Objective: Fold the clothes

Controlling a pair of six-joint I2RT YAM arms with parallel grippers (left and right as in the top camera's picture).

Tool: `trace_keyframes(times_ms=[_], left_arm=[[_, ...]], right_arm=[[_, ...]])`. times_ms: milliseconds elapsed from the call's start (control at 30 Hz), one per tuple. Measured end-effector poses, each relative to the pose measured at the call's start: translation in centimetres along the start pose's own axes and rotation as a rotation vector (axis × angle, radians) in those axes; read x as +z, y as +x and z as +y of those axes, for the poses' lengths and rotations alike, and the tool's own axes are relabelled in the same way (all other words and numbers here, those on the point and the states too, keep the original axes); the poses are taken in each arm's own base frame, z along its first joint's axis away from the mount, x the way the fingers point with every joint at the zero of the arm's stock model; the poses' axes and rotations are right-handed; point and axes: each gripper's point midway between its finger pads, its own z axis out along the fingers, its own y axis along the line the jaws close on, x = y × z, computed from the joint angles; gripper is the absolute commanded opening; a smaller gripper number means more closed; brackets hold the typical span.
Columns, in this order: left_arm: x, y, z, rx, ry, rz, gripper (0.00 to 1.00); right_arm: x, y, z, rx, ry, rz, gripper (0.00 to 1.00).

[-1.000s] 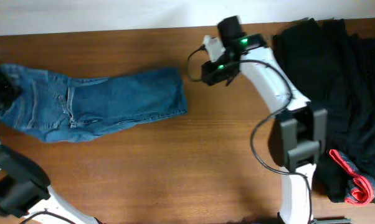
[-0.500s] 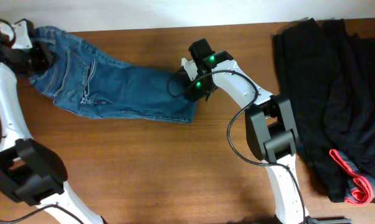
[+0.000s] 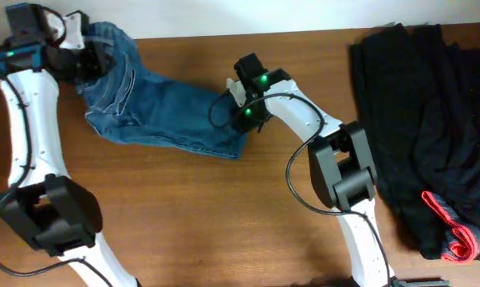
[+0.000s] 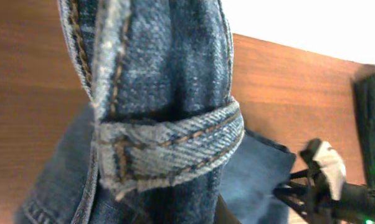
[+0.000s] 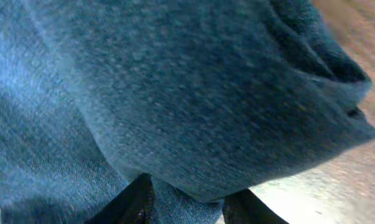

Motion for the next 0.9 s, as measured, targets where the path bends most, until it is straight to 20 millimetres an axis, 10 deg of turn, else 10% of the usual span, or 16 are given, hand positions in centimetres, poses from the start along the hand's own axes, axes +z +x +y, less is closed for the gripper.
trace_keyframes(times_ms=[700,900], left_arm=[[3.9,3.5,-8.6,0.159,-0.018,0.119,0.01],[4.4,4.1,-10.1,0.190,-0.013,0.133,0.01]], right_arm=[[0.0,0.5,2.5,0.074,-0.026,0.027,0.61],[-4.3,-0.6,1.3,0.106,-0.018,-0.034,0.66]])
